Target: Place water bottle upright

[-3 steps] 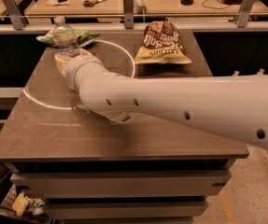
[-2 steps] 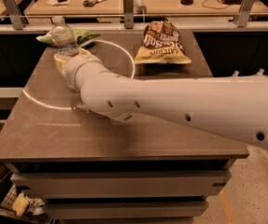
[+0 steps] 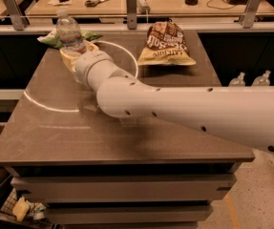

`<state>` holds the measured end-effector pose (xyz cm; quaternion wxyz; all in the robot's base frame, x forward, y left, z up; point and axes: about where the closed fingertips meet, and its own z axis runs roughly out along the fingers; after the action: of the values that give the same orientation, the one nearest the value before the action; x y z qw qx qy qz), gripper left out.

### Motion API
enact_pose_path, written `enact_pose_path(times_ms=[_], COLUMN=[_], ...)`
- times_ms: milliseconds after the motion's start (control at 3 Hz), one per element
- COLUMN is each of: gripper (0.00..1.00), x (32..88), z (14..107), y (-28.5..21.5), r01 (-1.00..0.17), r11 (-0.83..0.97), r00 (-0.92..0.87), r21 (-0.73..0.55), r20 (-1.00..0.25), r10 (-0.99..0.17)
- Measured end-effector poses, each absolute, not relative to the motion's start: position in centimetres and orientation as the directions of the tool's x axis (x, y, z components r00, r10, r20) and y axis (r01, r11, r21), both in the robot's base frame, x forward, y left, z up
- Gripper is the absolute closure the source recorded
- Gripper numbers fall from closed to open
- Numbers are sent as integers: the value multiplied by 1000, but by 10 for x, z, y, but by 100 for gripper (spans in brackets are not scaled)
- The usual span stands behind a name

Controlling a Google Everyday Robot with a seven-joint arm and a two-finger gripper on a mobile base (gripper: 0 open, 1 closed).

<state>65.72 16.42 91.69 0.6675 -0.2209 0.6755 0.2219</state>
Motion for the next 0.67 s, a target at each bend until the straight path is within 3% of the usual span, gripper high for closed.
enact_pose_path(times_ms=[667], gripper=[100], x=[654], z=[919], y=[157], r01=[-630], r11=[771], r00=[103], r21=[-92], r20=[-994], r10=[-35])
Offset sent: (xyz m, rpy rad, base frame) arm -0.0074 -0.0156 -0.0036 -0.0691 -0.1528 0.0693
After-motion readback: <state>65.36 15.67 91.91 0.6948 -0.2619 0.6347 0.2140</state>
